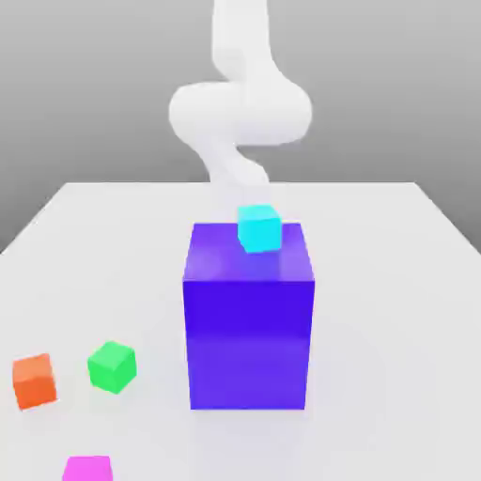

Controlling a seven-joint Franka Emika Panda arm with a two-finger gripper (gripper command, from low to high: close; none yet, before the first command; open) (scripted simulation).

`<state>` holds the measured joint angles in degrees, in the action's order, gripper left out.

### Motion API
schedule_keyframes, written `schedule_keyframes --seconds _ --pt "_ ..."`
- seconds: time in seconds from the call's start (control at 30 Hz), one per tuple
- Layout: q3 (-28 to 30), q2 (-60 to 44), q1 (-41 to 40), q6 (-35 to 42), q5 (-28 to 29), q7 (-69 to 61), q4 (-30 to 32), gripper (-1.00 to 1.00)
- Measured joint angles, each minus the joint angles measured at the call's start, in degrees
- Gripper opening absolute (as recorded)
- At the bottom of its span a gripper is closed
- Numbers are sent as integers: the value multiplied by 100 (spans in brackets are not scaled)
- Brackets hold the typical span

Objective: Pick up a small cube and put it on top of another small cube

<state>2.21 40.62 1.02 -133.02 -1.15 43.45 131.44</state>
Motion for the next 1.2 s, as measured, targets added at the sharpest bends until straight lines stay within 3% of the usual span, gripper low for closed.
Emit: schedule_keyframes --seconds 0.57,0.8,1.03,1.17,1.2 --pt "1169 -3570 254 -837 -1092 -1849 -235 0" --pt "1256 -4991 -14 -1204 -1351 -2474 -323 0" --pt "1367 -6328 -279 -1653 -1231 -2825 -396 0" --pt "1103 -7159 -521 -2219 -1513 -3079 -573 0" --pt "1047 -7282 -567 -2311 -1562 -3116 -602 -100"
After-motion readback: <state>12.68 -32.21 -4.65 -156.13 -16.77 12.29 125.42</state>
